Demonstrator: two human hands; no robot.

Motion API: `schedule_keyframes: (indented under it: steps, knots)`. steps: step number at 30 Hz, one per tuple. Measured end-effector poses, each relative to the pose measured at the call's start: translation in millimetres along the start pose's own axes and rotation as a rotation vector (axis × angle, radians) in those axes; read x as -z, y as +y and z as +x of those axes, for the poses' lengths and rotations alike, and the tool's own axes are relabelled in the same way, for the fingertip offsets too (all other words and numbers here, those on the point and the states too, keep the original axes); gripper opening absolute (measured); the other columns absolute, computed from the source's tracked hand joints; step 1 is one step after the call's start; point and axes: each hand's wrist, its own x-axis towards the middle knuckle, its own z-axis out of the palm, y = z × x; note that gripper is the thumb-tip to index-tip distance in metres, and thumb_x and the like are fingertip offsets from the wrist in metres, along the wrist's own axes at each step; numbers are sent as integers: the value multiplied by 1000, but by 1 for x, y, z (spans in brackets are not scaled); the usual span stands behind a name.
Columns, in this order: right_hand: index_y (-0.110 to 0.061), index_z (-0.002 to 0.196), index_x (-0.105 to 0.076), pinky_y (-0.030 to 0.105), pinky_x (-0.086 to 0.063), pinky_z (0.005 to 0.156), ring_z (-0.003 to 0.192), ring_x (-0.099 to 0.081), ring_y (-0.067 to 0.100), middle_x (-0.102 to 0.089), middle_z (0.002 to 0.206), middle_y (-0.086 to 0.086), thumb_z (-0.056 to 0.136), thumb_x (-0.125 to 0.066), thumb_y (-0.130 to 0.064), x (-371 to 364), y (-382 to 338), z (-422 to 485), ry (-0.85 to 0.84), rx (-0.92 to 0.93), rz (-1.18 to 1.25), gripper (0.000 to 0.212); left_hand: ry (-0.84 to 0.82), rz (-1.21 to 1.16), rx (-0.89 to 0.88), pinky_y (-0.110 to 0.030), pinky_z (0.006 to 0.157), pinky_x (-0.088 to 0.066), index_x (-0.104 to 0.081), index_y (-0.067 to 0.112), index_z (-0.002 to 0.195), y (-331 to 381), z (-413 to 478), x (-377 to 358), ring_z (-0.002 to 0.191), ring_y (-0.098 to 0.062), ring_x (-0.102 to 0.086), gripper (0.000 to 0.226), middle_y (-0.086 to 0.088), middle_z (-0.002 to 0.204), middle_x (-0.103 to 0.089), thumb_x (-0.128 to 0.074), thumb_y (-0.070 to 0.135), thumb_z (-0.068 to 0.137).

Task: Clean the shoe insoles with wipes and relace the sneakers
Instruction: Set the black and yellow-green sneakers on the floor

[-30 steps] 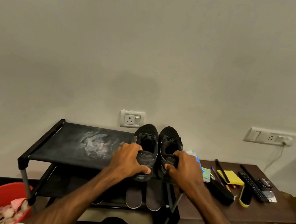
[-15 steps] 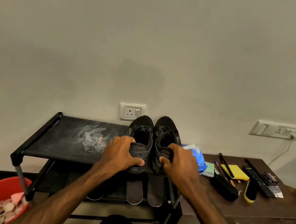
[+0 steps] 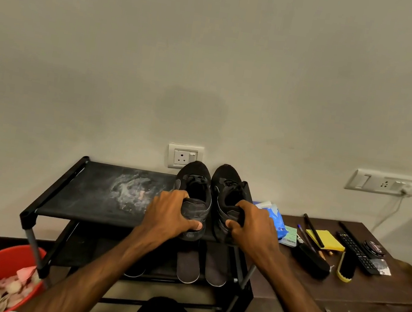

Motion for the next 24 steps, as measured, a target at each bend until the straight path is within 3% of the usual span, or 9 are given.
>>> schedule_keyframes:
  steps: [9, 13, 15, 17, 20, 24]
  knots:
    - [-20, 133, -51, 38, -50, 85, 110, -62, 27, -67, 119, 7, 96, -67, -30, -9, -1, -13, 55, -17, -6, 42, -26, 49, 44, -46, 89, -55, -53, 28, 122, 2, -16, 2, 105, -25, -66, 73, 0, 115, -70, -79, 68, 67]
    - [-15, 141, -40, 43, -54, 93, 126, -55, 32, -37, 152, 13, 92, -72, -22, -21, -14, -26, 183, -25, 59, 59, 17, 112, 24, -49, 95, -52, -36, 24, 142, 5, -30, 4, 113, -31, -63, 77, -6, 122, -67, -74, 55, 83]
    - [-14, 140, -42, 44, -50, 103, 138, -44, 34, -26, 158, 15, 89, -73, -20, -25, -26, -37, 277, 21, 62, 60, 62, 140, -4, -46, 93, -53, -33, 20, 145, 2, -36, 11, 111, -29, -65, 73, -7, 120, -68, -70, 49, 89]
    - [-16, 135, -47, 44, -44, 112, 143, -36, 32, -29, 157, 13, 86, -71, -16, -28, -44, -50, 353, 119, 86, 55, 99, 162, -28, -42, 92, -51, -36, 18, 143, -4, -40, 23, 110, -29, -65, 62, -7, 118, -67, -65, 44, 94]
    - [-16, 126, -55, 33, -40, 113, 141, -37, 21, -38, 151, 7, 87, -64, -5, -38, -79, -72, 296, 295, 213, 42, 116, 172, -37, -41, 92, -50, -50, 18, 131, -15, -43, 46, 111, -28, -62, 42, -6, 118, -66, -63, 36, 96]
    - [-19, 103, -58, 37, -54, 85, 101, -57, 17, -59, 111, 0, 87, -56, -2, -68, -126, -95, 117, 397, 317, 23, 97, 144, -6, -38, 84, -52, -61, 23, 110, -51, -60, 63, 103, -25, -65, 20, -1, 108, -69, -64, 32, 92]
